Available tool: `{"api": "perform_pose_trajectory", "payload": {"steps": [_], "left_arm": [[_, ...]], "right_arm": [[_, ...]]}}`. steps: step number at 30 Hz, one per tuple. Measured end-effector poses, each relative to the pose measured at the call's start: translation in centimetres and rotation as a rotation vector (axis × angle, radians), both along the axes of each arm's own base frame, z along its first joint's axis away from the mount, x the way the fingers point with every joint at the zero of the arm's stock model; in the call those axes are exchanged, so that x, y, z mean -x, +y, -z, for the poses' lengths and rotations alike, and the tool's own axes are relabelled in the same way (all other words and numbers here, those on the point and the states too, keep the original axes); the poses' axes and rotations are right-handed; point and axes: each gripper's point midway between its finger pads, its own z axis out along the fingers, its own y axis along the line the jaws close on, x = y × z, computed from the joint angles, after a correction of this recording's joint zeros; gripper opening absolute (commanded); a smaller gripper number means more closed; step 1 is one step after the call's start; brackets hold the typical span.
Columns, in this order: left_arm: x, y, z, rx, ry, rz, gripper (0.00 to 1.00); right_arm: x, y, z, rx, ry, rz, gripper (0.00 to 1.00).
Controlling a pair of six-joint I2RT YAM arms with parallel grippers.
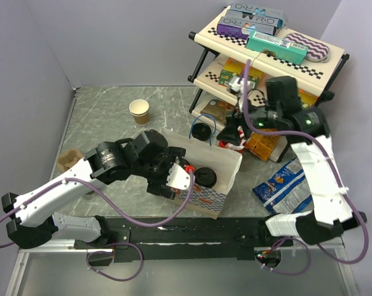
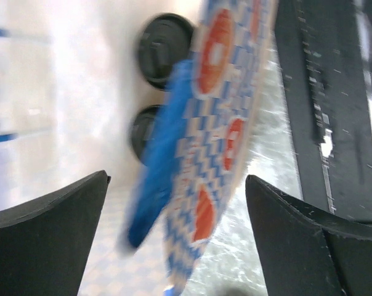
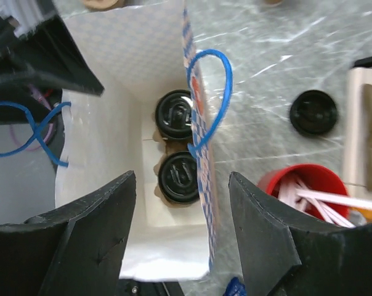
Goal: Pack the takeout coffee
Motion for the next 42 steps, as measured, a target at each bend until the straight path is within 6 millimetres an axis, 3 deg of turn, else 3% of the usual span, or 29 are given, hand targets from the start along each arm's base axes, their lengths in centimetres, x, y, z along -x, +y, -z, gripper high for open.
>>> {"api": "perform_pose_trajectory", "payload": {"steps": [6, 10, 15, 18, 22, 30, 32, 37, 42], "left_arm": [[-1.5, 0.0, -4.1, 0.094, -0.059, -0.056, 0.99], [-1.6, 0.3, -8.1, 0.194, -0.108, -0.070, 1.00], [-1.7, 2.1, -13.3, 0.412, -0.153, -0.143, 0.97], [-3.2, 4.2, -16.2, 0.592, -0.193, -0.274, 0.97], [-6.0, 6.8, -18.6, 0.754, -0.229, -0.445, 0.97], [-14.7, 8.5, -19.4, 0.782, -0.209, -0.700, 0.97], [-15.8, 8.8, -18.9, 0.770, -0.201, -0.730, 0.97], [-16.0, 10.0, -19.1, 0.780, -0.215, -0.759, 0.97], [-15.4, 11.3, -19.8, 0.823, -0.224, -0.775, 0.97]], "right_arm": [[0.6, -3.1, -2.3, -0.034, -0.072, 0.112, 0.65], [-0.6, -5.6, -2.0, -0.034, -0.058, 0.229, 0.58], [-2.9, -7.5, 1.6, 0.051, 0.012, 0.323, 0.53], [-3.7, -8.9, 4.9, 0.152, 0.052, 0.348, 0.53], [-4.7, -10.2, 6.8, 0.265, 0.016, 0.311, 0.55], [-7.7, -12.5, 9.2, 0.499, -0.099, 0.131, 0.57], [-8.7, -13.0, 9.8, 0.552, -0.118, 0.092, 0.57], [-10.1, -14.1, 11.1, 0.659, -0.152, 0.019, 0.57], [-9.9, -14.8, 12.3, 0.717, -0.165, -0.036, 0.57]]}}
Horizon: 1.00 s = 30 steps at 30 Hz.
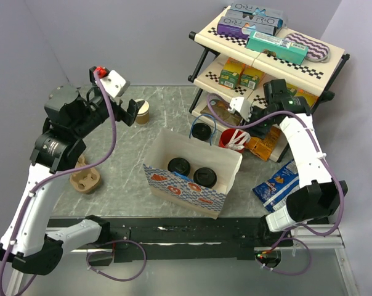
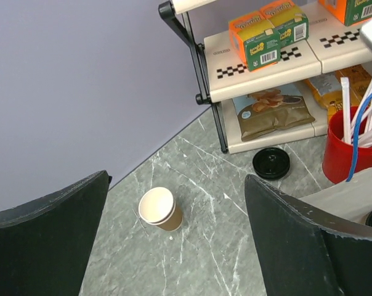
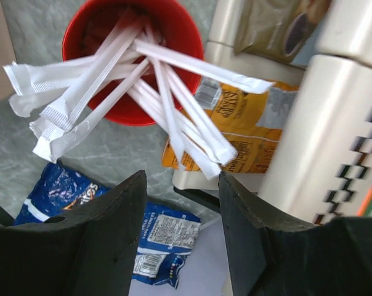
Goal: Pack the takeout coffee
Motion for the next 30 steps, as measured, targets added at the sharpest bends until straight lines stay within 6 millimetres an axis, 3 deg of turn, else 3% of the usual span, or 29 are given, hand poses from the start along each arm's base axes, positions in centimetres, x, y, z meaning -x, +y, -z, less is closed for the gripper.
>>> {"api": "perform_pose_trajectory", "payload": {"steps": [5, 19, 22, 25, 26, 30], "left_arm": [[0.0, 0.2, 0.0, 0.011, 0.000, 0.003, 0.97], [-0.4, 0.7, 0.7, 0.018, 0.026, -0.005, 0.97], [-0.6, 0.9, 0.9, 0.016, 0.030, -0.009, 0.97], [-0.6, 1.0, 1.0, 0.016, 0.031, -0.011, 0.97], [-0.6, 1.0, 1.1, 0.016, 0.032, -0.012, 0.97], [-0.7, 0.9, 1.2, 0.014, 0.034, -0.004, 0.97]], "right_arm": [[0.4, -0.2, 1.9, 0.023, 0.037, -0.018, 0.53], [-1.2, 0.8, 2.4, 0.022, 0.002, -0.047, 0.34], [-1.3, 0.9, 2.9, 0.024, 0.016, -0.050, 0.27], [-1.4, 1.0, 3.3, 0.027, 0.028, -0.053, 0.13], [-1.4, 1.0, 3.3, 0.027, 0.030, -0.053, 0.03], [-1.3, 1.1, 3.2, 0.029, 0.034, -0.053, 0.00]]}}
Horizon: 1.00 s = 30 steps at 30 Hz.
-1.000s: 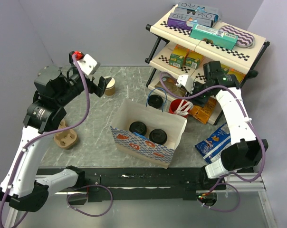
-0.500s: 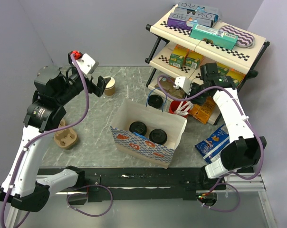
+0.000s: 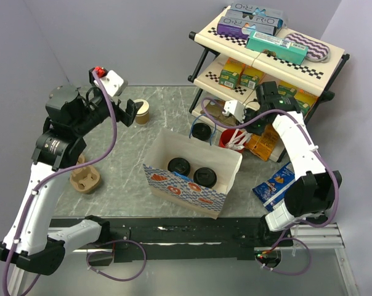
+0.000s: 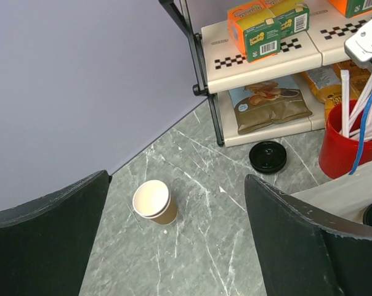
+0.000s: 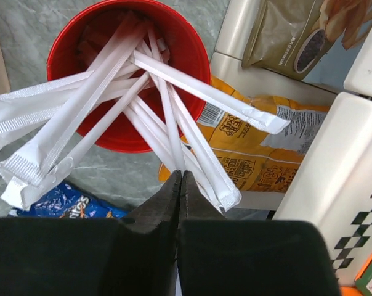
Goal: Pack the takeout coffee
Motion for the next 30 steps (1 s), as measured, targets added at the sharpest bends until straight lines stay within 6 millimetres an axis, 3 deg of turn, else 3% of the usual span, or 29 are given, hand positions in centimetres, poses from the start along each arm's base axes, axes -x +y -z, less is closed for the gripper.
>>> {"api": "perform_pose_trajectory", "payload": {"steps": [3, 8, 9, 10, 15, 23, 25, 30], "left_arm": [[-0.2, -0.3, 0.3, 0.000, 0.002, 0.012, 0.97], [-1.3, -1.0, 1.5, 0.008, 0.008, 0.031, 0.97], [-2.1, -1.6, 2.4, 0.019, 0.028, 0.047, 0.97], [-2.1, -1.6, 2.4, 0.019, 0.028, 0.047, 0.97], [-3.7, -2.7, 2.9, 0.060, 0.044, 0.069, 0.97], [-5.4, -2.8, 2.3, 0.122, 0.038, 0.054, 0.97], [-5.8, -2.5, 2.2, 0.142, 0.040, 0.042, 0.97], [-6.5, -1.7, 1.8, 0.186, 0.043, 0.014, 0.97]], "right_arm": [[0.0, 0.2, -0.8, -0.003, -0.012, 0.000, 0.00], [1.0, 1.0, -5.2, -0.010, -0.119, -0.009, 0.00], [2.3, 1.3, -9.3, -0.034, -0.222, -0.007, 0.00], [2.4, 1.3, -9.4, -0.035, -0.225, -0.007, 0.00], [5.9, 0.3, -15.8, -0.053, -0.405, 0.031, 0.00], [10.4, -1.3, -21.2, -0.157, -0.595, 0.142, 0.00], [11.1, -0.8, -22.4, -0.229, -0.623, 0.158, 0.00], [13.2, 2.9, -26.1, -0.495, -0.636, 0.078, 0.00]]}}
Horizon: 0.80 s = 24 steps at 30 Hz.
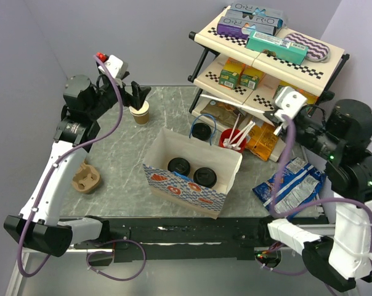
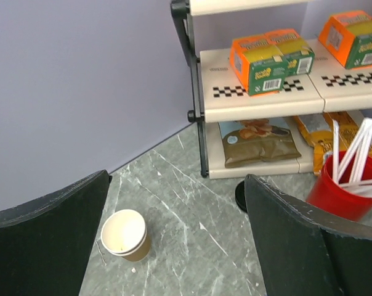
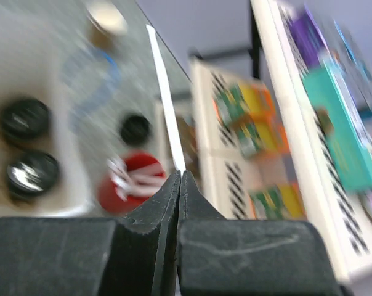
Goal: Pack the takeout coffee
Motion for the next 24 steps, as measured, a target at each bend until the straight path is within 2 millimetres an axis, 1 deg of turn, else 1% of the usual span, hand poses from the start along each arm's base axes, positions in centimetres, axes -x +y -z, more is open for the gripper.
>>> {"api": "perform_pose_trajectory", "payload": {"steps": [2, 3, 4, 6, 8, 10, 14, 16, 17, 18, 19, 20, 21, 22, 24], "left_arm": [[-0.2, 0.3, -0.3, 0.012, -0.006, -0.009, 0.97], [-0.2, 0.4, -0.5, 0.017, -0.009, -0.012, 0.97], [-0.2, 0.5, -0.6, 0.023, -0.011, -0.016, 0.97], [-0.3, 0.8, -0.8, 0.027, -0.016, -0.021, 0.97], [-0.3, 1.0, -1.0, 0.030, -0.021, -0.027, 0.97], [-0.3, 1.3, -1.1, 0.034, -0.024, -0.033, 0.97], [-0.1, 2.1, -1.5, 0.045, -0.029, -0.050, 0.97], [0.0, 2.4, -1.7, 0.051, -0.031, -0.055, 0.97], [0.0, 2.6, -1.8, 0.052, -0.033, -0.058, 0.97], [0.0, 2.6, -1.8, 0.052, -0.034, -0.059, 0.97], [0.0, 2.7, -1.8, 0.052, -0.035, -0.058, 0.97], [0.0, 2.6, -1.8, 0.053, -0.034, -0.056, 0.97], [0.0, 2.6, -1.8, 0.054, -0.033, -0.055, 0.97], [0.0, 2.6, -1.8, 0.054, -0.033, -0.053, 0.97], [0.1, 2.5, -1.8, 0.055, -0.032, -0.048, 0.97]], "right_arm": [[1.1, 2.0, -1.1, -0.087, 0.021, -0.097, 0.00], [1.7, 2.7, -1.4, -0.116, 0.029, -0.135, 0.00], [2.5, 3.4, -1.5, -0.147, 0.047, -0.176, 0.00], [3.7, 4.6, -0.9, -0.187, 0.107, -0.250, 0.00], [4.6, 5.5, 0.2, -0.197, 0.178, -0.304, 0.00], [5.3, 6.2, 1.9, -0.192, 0.258, -0.346, 0.00], [5.8, 7.2, 6.7, -0.135, 0.448, -0.372, 0.00], [6.0, 7.4, 8.2, -0.098, 0.500, -0.371, 0.00], [5.6, 7.5, 9.0, -0.076, 0.525, -0.362, 0.04], [5.3, 7.6, 9.5, -0.063, 0.543, -0.354, 0.13], [4.9, 7.7, 10.1, -0.051, 0.563, -0.343, 0.28], [4.6, 7.8, 10.5, -0.042, 0.583, -0.331, 0.50], [4.4, 7.9, 10.8, -0.040, 0.600, -0.324, 0.56], [4.2, 8.1, 11.0, -0.040, 0.618, -0.320, 0.60], [3.9, 8.5, 10.7, -0.048, 0.631, -0.319, 0.61]]}}
